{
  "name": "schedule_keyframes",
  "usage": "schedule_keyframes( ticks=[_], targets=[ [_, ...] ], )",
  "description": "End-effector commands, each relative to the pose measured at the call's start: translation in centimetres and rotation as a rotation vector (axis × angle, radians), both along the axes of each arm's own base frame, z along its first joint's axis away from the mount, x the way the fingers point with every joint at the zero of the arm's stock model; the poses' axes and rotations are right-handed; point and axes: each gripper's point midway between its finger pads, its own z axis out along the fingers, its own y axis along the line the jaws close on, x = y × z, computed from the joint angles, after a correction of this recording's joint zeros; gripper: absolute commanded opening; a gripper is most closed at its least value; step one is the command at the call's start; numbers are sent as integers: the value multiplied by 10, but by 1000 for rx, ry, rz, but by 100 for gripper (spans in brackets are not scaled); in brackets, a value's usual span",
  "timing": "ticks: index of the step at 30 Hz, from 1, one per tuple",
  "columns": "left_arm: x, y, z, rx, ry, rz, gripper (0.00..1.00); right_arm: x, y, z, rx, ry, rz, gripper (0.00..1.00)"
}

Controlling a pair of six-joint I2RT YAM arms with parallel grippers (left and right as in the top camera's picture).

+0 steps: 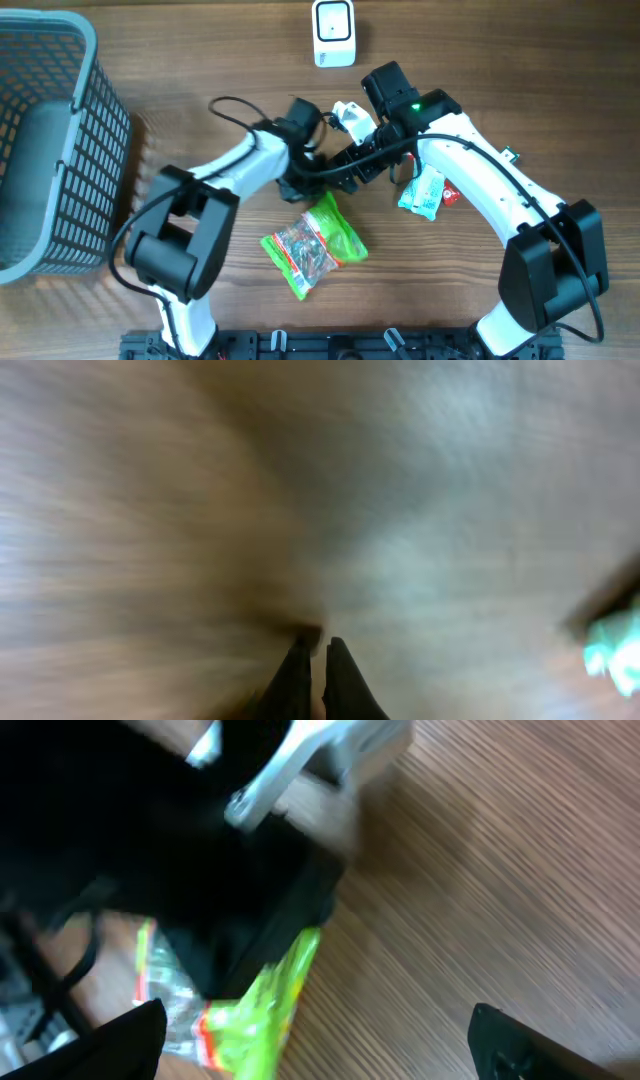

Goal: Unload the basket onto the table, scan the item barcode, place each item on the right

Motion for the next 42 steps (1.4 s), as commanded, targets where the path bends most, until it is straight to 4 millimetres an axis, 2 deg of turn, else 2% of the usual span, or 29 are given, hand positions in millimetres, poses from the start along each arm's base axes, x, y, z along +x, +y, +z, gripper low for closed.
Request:
schedule_keyframes(
  ticks=[1, 4, 6, 8, 10, 11, 14, 18, 20, 24, 25, 26, 28, 29, 32, 33, 35, 37, 38, 39, 40, 41, 42],
  targets=[
    [-6, 14, -2, 37, 45, 27, 4, 6, -24, -14, -78, 34, -80, 98],
    [10, 50, 26, 85, 14, 106, 4, 10, -33, -14, -77, 39, -98, 100],
    [16, 61, 46, 67, -24, 132, 4, 9, -31, -12, -56, 49, -98, 100],
    [11, 74, 66, 64, -30, 161, 4, 6, -24, -10, -17, 68, -90, 100],
    [-5, 81, 71, 95, 18, 160, 6, -3, -17, -9, 31, 110, -81, 100],
    [-13, 85, 70, 127, 44, 155, 7, -7, -17, -11, 38, 130, -85, 100],
    [-46, 97, 52, 243, 126, 109, 8, -22, -23, -29, 12, 209, -144, 68],
    [-89, 98, 22, 284, 223, 56, 8, -42, -32, -53, -61, 247, -147, 66],
    [-104, 102, 14, 303, 256, 42, 8, -50, -30, -60, -75, 247, -113, 63],
    [-105, 104, 12, 304, 261, 50, 9, -58, -27, -78, -134, 196, -75, 52],
    [-103, 104, 12, 300, 254, 52, 24, -61, -24, -86, -141, 178, -59, 49],
    [-100, 102, 11, 293, 241, 53, 52, -64, -21, -93, -160, 163, -75, 49],
    [-94, 99, 10, 277, 217, 55, 70, -62, -24, -104, -208, 123, -117, 50],
    [-91, 97, 9, 271, 204, 56, 72, -61, -26, -109, -232, 93, -122, 50],
    [-89, 93, 9, 251, 199, 58, 72, -58, -26, -118, -229, 54, -121, 49],
    [-88, 93, 9, 250, 198, 58, 72, -59, -26, -119, -228, 52, -121, 45],
    [-82, 91, 17, 240, 175, 56, 72, -59, -25, -119, -220, 54, -120, 31],
    [-71, 86, 33, 214, 123, 60, 72, -59, -23, -118, -208, 56, -118, 33],
    [-61, 81, 47, 188, 68, 64, 72, -59, -23, -118, -208, 56, -118, 37],
    [-52, 78, 60, 168, 19, 69, 72, -59, -23, -118, -209, 57, -118, 49],
    [-44, 75, 73, 148, -28, 72, 69, -59, -23, -118, -209, 57, -118, 51],
    [-42, 74, 80, 136, -50, 75, 57, -58, -22, -117, -209, 58, -118, 50],
    [-43, 74, 83, 134, -55, 79, 35, -57, -22, -114, -210, 60, -118, 50]
  ],
)
